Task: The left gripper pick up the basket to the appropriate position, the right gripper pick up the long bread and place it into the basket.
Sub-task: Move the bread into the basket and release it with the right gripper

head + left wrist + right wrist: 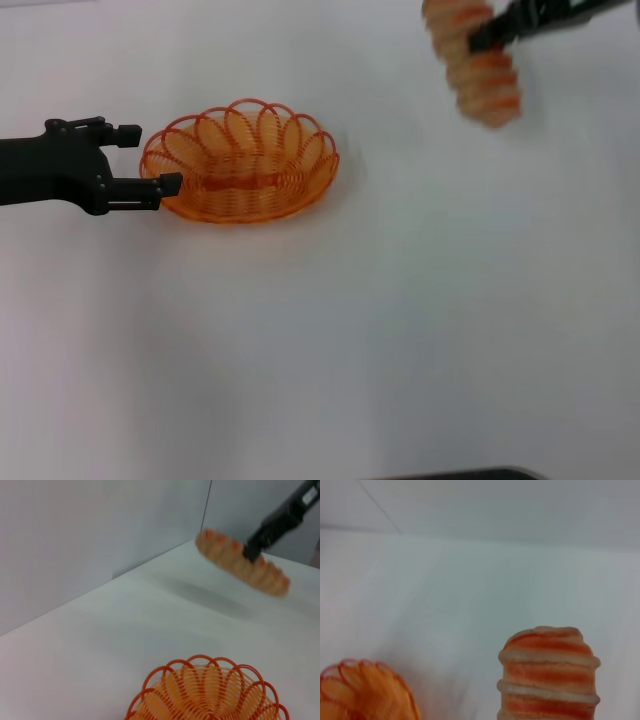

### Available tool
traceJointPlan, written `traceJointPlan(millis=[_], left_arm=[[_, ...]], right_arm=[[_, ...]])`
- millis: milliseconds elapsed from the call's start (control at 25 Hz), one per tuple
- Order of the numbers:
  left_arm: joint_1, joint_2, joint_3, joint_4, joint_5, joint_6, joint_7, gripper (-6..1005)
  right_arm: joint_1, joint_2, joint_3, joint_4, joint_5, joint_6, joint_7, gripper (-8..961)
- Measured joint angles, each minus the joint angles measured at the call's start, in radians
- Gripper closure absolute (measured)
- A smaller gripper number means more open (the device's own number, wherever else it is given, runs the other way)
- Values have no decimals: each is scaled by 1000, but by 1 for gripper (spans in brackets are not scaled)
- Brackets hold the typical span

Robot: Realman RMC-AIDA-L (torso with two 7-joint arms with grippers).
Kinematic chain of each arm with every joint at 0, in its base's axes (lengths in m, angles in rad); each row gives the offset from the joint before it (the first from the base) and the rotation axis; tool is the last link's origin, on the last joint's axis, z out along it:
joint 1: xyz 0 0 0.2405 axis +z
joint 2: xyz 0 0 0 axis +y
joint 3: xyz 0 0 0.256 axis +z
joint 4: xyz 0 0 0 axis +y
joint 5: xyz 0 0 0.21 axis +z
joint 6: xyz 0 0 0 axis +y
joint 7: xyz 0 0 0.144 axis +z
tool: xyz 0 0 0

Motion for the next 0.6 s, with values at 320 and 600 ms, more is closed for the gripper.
traceJointPlan(millis=[320,600], left_arm=[[2,1,-6,8,-6,6,-16,139],[8,7,-13,20,-9,9,-20,138]], right_arm=[[99,-62,3,-5,82,-12,-213,615],[215,-15,-84,-5,78,-89,-430,613]])
